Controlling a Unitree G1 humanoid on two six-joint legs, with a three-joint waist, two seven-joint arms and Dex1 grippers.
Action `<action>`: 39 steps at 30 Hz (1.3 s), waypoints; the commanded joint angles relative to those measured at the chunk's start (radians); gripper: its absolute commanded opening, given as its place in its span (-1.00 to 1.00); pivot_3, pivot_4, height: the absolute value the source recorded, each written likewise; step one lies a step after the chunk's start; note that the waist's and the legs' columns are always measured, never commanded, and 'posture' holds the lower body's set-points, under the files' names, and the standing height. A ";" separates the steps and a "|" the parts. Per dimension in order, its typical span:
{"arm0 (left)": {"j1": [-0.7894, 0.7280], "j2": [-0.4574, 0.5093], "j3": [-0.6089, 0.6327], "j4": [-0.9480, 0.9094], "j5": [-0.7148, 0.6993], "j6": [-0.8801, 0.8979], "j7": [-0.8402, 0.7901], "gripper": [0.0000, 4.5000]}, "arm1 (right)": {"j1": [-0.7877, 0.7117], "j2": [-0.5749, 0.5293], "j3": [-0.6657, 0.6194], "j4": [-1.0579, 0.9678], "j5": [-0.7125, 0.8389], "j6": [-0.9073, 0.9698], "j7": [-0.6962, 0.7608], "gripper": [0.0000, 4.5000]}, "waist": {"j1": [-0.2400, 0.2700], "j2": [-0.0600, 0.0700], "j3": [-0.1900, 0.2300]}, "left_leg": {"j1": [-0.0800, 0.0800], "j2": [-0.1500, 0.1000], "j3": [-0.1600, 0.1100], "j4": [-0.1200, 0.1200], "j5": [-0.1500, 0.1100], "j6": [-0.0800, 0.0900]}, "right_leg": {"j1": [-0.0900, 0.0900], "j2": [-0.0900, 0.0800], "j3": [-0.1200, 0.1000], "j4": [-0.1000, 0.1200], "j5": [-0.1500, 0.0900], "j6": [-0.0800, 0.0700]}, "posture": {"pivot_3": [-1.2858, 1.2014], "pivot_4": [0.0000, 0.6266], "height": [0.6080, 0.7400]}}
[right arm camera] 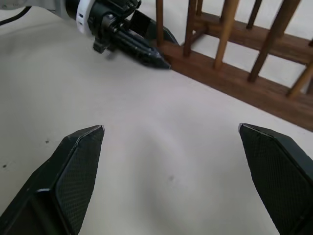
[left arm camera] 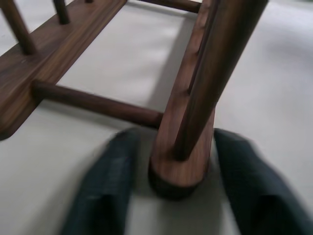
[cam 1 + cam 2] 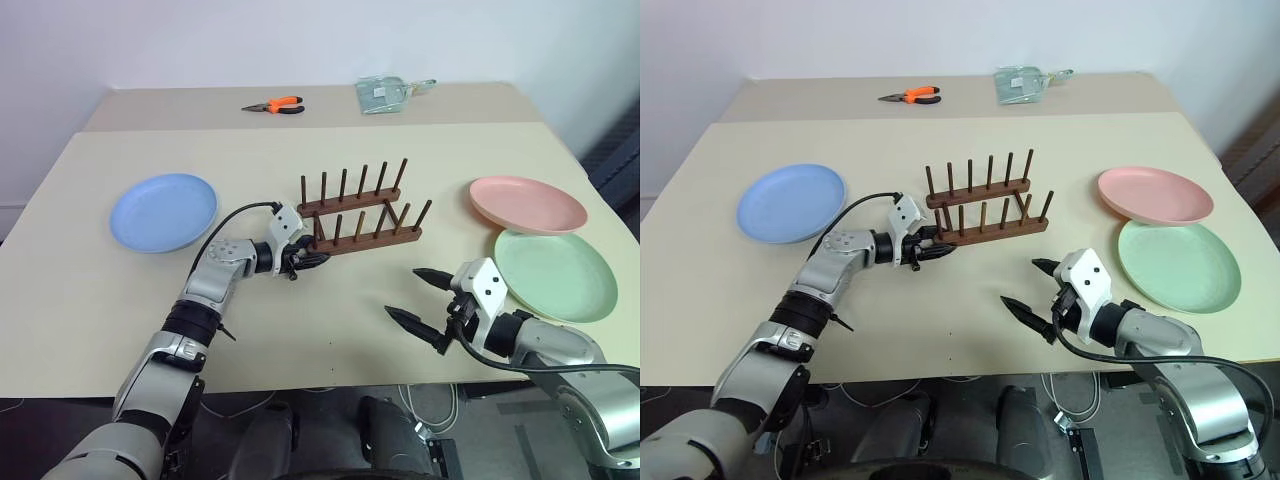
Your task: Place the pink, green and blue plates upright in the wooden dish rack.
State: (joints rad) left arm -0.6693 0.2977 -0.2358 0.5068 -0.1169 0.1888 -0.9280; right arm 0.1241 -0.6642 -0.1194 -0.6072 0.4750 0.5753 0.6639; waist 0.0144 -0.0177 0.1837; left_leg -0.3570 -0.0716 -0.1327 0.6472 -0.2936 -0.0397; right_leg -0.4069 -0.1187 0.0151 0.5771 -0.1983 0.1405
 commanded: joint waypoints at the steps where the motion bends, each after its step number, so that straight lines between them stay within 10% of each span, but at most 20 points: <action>1: 0.033 0.011 -0.055 -0.018 0.037 -0.030 -0.060 -0.65 | 0.008 -0.035 -0.046 -0.023 0.016 0.007 0.019 1.00 | 0.000 0.001 -0.001 | 0.000 0.000 0.000 0.000 0.000 0.000 | 0.000 0.000 0.000 0.000 0.000 0.000 | 0.03 -0.52 1.00; 8: 0.057 0.045 -0.117 -0.134 0.028 -0.059 -0.238 -0.65 | 0.081 -0.109 -0.109 -0.014 0.034 0.022 0.087 1.00 | 0.003 0.000 -0.001 | 0.000 0.000 0.000 0.000 0.000 0.000 | 0.000 0.000 0.000 -0.001 -0.001 0.000 | 0.03 -0.52 1.00; 13: 0.029 0.067 -0.138 -0.095 0.077 -0.080 -0.266 0.40 | 0.110 -0.120 -0.121 0.019 -0.005 -0.003 0.089 1.00 | 0.000 0.000 -0.001 | 0.000 0.000 0.000 0.000 0.000 0.000 | 0.000 0.000 0.000 0.000 -0.002 -0.002 | 0.03 -0.52 1.00; 16: 0.029 0.093 -0.135 -0.081 0.112 -0.062 -0.232 1.00 | 0.118 -0.125 -0.113 0.051 -0.049 -0.016 0.078 0.63 | 0.000 0.000 -0.001 | 0.000 0.000 0.000 0.000 0.000 0.000 | 0.001 0.000 0.000 0.000 -0.002 -0.003 | 0.03 -0.52 1.00; 19: 0.085 0.166 -0.103 -0.158 0.081 0.021 -0.254 0.83 | 0.134 -0.129 -0.106 0.067 -0.064 -0.010 0.087 -0.02 | -0.006 -0.001 -0.001 | 0.001 0.001 0.000 0.000 0.000 0.000 | 0.001 0.000 0.000 0.000 -0.002 -0.003 | 0.03 -0.52 1.00; 24: 0.233 0.264 -0.063 -0.449 -0.024 0.237 -0.272 -0.18 | 0.103 -0.131 -0.051 0.153 -0.161 -0.061 0.065 -1.00 | -0.031 0.000 -0.002 | 0.002 0.004 0.000 -0.003 -0.001 0.001 | -0.001 0.002 0.000 0.001 -0.002 -0.002 | 0.03 -0.52 1.00; 26: 0.270 0.260 -0.070 -0.540 -0.033 0.284 -0.236 -0.63 | 0.063 -0.124 -0.018 0.206 -0.215 -0.093 0.039 -1.00 | -0.028 0.000 -0.002 | 0.002 0.004 0.000 -0.003 -0.001 0.001 | -0.001 0.002 0.001 0.001 -0.002 -0.002 | 0.03 -0.52 1.00; 39: 0.254 -0.016 -0.130 -0.431 0.188 0.231 0.275 -0.63 | -0.305 0.011 0.148 0.627 -0.463 -0.301 -0.115 -1.00 | -0.001 -0.005 -0.005 | 0.002 0.000 -0.001 0.002 0.000 0.001 | 0.004 0.000 0.001 0.001 -0.002 -0.003 | 0.03 -0.52 1.00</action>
State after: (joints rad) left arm -0.4109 0.2765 -0.3780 0.0025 0.0141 0.4181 -0.7266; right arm -0.1656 -0.6612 0.0260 -0.0212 0.0434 0.2873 0.5758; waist 0.0134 -0.0227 0.1790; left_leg -0.3546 -0.0721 -0.1340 0.6494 -0.2938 -0.0391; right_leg -0.4029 -0.1186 0.0160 0.5781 -0.2004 0.1375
